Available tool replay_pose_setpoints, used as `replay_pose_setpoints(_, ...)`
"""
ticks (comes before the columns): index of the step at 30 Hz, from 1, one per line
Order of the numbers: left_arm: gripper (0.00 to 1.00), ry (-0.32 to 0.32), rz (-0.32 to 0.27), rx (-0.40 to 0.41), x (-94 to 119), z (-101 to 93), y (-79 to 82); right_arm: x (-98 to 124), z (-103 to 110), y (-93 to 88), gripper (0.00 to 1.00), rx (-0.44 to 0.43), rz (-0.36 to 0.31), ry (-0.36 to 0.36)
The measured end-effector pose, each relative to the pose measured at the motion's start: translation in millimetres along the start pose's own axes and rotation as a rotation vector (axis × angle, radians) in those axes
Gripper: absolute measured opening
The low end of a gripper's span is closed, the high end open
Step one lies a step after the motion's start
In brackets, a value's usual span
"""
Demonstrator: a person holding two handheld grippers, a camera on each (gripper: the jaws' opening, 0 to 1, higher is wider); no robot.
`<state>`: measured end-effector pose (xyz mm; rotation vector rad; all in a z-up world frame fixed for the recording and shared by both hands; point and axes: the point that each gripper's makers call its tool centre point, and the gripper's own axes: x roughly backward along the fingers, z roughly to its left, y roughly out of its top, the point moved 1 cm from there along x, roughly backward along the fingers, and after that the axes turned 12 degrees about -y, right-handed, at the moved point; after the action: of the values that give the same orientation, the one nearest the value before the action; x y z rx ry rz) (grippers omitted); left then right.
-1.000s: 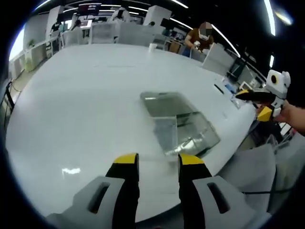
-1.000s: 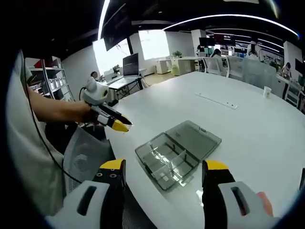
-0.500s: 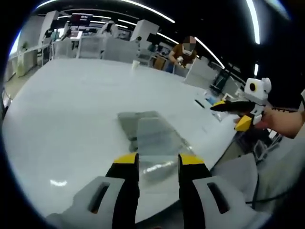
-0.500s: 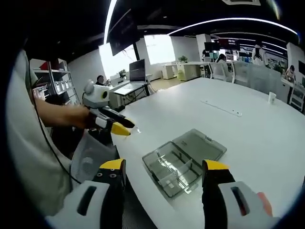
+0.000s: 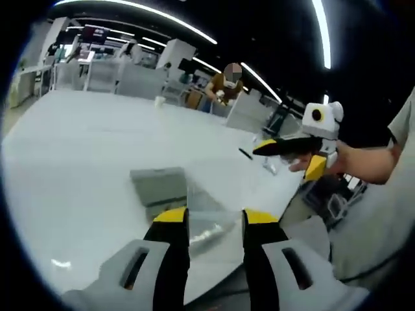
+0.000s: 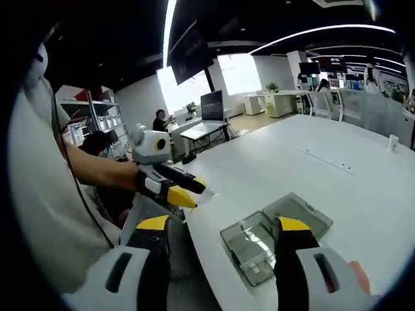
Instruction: Insert the divider into the dual guide fixture by aligning both edges with the guide slots and pushing it downward to the bottom, including one-sided entry, uneven engagement, binding, and posture correction.
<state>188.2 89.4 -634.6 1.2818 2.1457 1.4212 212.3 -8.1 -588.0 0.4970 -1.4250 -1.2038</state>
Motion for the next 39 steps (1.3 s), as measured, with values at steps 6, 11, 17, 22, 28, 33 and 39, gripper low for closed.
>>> replay_pose_setpoints(6, 0.28, -0.067, -0.022, -0.017, -5, -14.3, 4.4, 0, 13, 16.7, 0.61, -0.043, -0.043, 0.086)
replay_pose_setpoints(11, 0.28, -0.115, -0.03, -0.036, -9, -25.2, 8.4, -2, 22, 24.7, 0.6, -0.065, -0.056, 0.158)
replay_pose_setpoints(17, 0.28, -0.193, -0.066, -0.063, -16, -44.4, 23.2, 0, 30, 30.6, 0.58, -0.11, -0.074, 0.227)
replay_pose_setpoints(22, 0.28, -0.247, -0.096, -0.089, -20, -57.9, 35.3, 2, 36, 32.8, 0.57, -0.12, -0.081, 0.269)
replay_pose_setpoints(28, 0.28, -0.29, -0.108, -0.094, -20, -68.7, 39.9, 7, 41, 41.2, 0.57, -0.161, -0.108, 0.322)
replay_pose_setpoints(33, 0.28, -0.317, -0.109, -0.103, -22, -75.7, 43.2, 8, 40, 46.6, 0.56, -0.178, -0.122, 0.337)
replay_pose_setpoints(39, 0.28, -0.338, -0.105, -0.113, -25, -80.9, 45.3, 10, 40, 50.3, 0.56, -0.19, -0.13, 0.363)
